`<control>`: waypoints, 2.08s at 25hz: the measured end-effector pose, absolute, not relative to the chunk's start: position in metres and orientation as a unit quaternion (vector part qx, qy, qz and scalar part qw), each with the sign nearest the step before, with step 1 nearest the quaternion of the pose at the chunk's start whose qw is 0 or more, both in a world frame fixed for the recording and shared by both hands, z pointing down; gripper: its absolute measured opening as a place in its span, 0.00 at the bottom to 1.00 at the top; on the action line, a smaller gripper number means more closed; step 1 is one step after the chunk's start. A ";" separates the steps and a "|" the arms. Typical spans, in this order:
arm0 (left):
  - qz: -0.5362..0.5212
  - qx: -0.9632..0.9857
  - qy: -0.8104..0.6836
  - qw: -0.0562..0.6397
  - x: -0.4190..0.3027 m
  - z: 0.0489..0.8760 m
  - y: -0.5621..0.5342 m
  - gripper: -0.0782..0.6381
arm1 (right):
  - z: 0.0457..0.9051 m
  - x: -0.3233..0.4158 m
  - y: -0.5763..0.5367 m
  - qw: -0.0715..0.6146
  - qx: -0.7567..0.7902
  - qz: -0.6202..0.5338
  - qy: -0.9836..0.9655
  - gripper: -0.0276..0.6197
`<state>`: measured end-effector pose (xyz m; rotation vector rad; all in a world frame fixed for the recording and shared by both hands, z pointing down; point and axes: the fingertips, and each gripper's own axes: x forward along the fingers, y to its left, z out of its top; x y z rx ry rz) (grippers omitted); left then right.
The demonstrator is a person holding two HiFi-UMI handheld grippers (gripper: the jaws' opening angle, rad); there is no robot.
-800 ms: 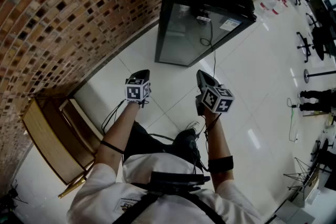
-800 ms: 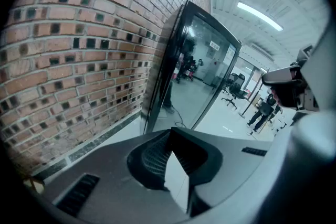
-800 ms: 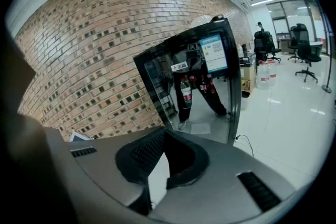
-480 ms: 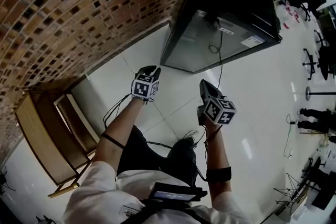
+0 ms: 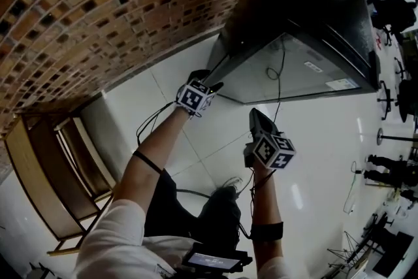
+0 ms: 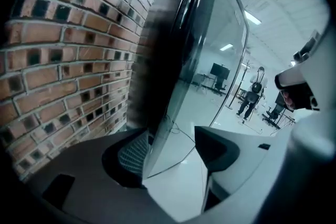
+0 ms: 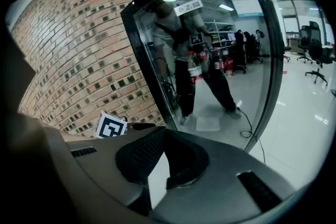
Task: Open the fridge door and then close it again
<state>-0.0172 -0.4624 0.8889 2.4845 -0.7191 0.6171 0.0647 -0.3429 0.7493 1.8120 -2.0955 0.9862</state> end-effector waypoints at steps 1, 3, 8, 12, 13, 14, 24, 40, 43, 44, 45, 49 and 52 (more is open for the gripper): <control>0.225 0.909 -0.260 0.237 -0.012 0.894 -0.469 0.51 | 0.753 0.063 -0.347 0.099 0.613 0.334 -0.709 0.05; 0.232 0.909 -0.257 0.231 -0.004 0.906 -0.481 0.52 | 0.759 0.061 -0.354 0.096 0.614 0.335 -0.709 0.05; 0.230 0.915 -0.244 0.223 0.011 0.925 -0.502 0.53 | 0.771 0.054 -0.364 0.085 0.613 0.338 -0.709 0.05; 0.237 0.923 -0.226 0.200 0.021 0.927 -0.511 0.53 | 0.778 0.053 -0.362 0.082 0.612 0.344 -0.708 0.05; 0.242 0.927 -0.220 0.186 0.024 0.927 -0.512 0.53 | 0.779 0.054 -0.361 0.079 0.612 0.346 -0.707 0.05; 0.247 0.929 -0.214 0.173 0.026 0.928 -0.514 0.53 | 0.779 0.053 -0.361 0.077 0.613 0.347 -0.706 0.05; 0.251 0.935 -0.207 0.142 0.037 0.935 -0.513 0.51 | 0.780 0.058 -0.353 0.072 0.617 0.344 -0.704 0.05; 0.251 0.924 -0.239 0.159 0.037 0.938 -0.507 0.46 | 0.783 0.075 -0.330 0.053 0.628 0.347 -0.694 0.05; 0.253 0.917 -0.260 0.165 0.036 0.935 -0.506 0.46 | 0.779 0.082 -0.326 0.053 0.630 0.342 -0.695 0.05; 0.254 0.915 -0.266 0.165 0.036 0.934 -0.504 0.45 | 0.778 0.085 -0.324 0.052 0.632 0.341 -0.694 0.05; 0.254 0.913 -0.272 0.165 0.035 0.933 -0.503 0.43 | 0.777 0.088 -0.323 0.051 0.633 0.340 -0.694 0.05; 0.257 0.910 -0.281 0.162 0.036 0.935 -0.503 0.43 | 0.771 0.096 -0.319 0.049 0.636 0.333 -0.695 0.05; 0.262 0.905 -0.293 0.165 0.035 0.932 -0.501 0.41 | 0.766 0.100 -0.316 0.042 0.637 0.331 -0.695 0.05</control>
